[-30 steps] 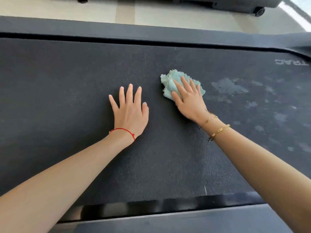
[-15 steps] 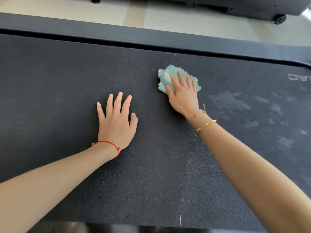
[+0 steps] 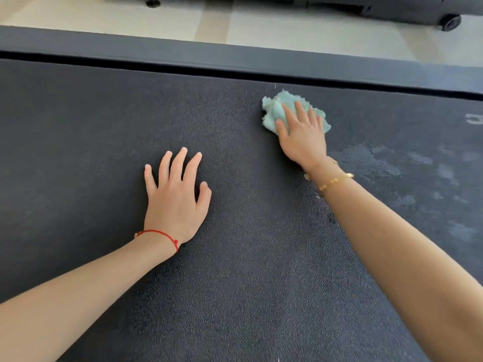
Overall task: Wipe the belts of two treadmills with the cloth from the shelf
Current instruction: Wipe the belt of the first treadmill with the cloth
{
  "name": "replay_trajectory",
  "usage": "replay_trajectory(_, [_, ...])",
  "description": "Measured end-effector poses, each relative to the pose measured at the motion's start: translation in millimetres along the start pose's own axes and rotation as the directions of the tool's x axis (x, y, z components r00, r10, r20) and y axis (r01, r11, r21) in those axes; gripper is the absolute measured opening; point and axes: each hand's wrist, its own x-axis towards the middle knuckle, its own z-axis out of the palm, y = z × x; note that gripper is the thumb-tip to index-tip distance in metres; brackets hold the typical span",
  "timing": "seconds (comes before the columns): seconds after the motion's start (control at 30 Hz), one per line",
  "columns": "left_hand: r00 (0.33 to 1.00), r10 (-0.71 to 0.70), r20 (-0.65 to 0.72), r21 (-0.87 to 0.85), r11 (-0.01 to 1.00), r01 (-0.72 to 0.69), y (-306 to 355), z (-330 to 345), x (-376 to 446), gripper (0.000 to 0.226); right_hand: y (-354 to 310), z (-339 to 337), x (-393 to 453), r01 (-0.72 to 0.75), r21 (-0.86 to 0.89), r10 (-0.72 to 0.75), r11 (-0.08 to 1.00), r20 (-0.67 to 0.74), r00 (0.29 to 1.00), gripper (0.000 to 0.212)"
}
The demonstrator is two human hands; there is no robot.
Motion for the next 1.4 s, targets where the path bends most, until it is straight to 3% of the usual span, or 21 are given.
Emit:
replay_trajectory(0.07, [1.0, 0.003, 0.001, -0.002, 1.0, -0.003, 0, 0, 0, 0.065, -25, 6, 17, -0.001, -0.01, 0.001, 1.0, 0.012, 1.0, 0.054])
replay_trajectory(0.17, [1.0, 0.007, -0.005, -0.001, 1.0, -0.007, 1, 0, -1, 0.064, -47, 11, 7, 0.151, 0.005, -0.151, 0.988, 0.045, 0.987, 0.053])
replay_trajectory(0.27, [1.0, 0.004, -0.015, -0.005, 1.0, -0.004, 1, 0, -1, 0.064, -33, 5, -31, 0.346, 0.068, -0.35, 0.936, 0.054, 0.935, 0.051])
replay_trajectory(0.33, [1.0, 0.002, -0.016, 0.001, 1.0, -0.002, 1, 1, -1, 0.064, -10, 1, -42, 0.388, 0.074, -0.392, 0.919, 0.047, 0.919, 0.051])
replay_trajectory(0.53, [1.0, 0.002, -0.008, 0.023, 1.0, -0.002, 3, 2, 0, 0.063, 25, -8, 36, 0.105, 0.0, -0.105, 0.994, 0.015, 0.994, 0.053])
replay_trajectory(0.7, [1.0, 0.004, 0.002, 0.028, 1.0, -0.004, 2, 2, 1, 0.064, -16, 6, 82, 0.053, -0.033, -0.052, 0.998, 0.036, 0.998, 0.053])
replay_trajectory(0.87, [1.0, 0.012, -0.002, 0.039, 0.999, -0.012, 0, 4, 1, 0.063, -29, 11, 40, 0.259, -0.009, -0.258, 0.966, 0.061, 0.964, 0.052])
replay_trajectory(1.07, [1.0, 0.016, -0.013, 0.006, 1.0, -0.016, -1, 5, 0, 0.063, 5, -7, -49, 0.535, 0.093, -0.543, 0.84, 0.156, 0.825, 0.053])
replay_trajectory(1.13, [1.0, 0.012, -0.01, -0.008, 1.0, -0.012, -1, 5, 0, 0.063, 33, -17, -55, 0.503, 0.077, -0.508, 0.861, 0.167, 0.845, 0.054])
replay_trajectory(1.27, [1.0, -0.001, 0.001, -0.001, 1.0, 0.001, 1, 3, 0, 0.066, 56, -24, -32, 0.256, 0.058, -0.261, 0.965, 0.103, 0.96, 0.051])
replay_trajectory(1.4, [1.0, -0.009, 0.01, -0.009, 1.0, 0.009, 1, 2, 1, 0.068, 42, -17, -55, 0.207, 0.045, -0.21, 0.977, 0.079, 0.974, 0.052])
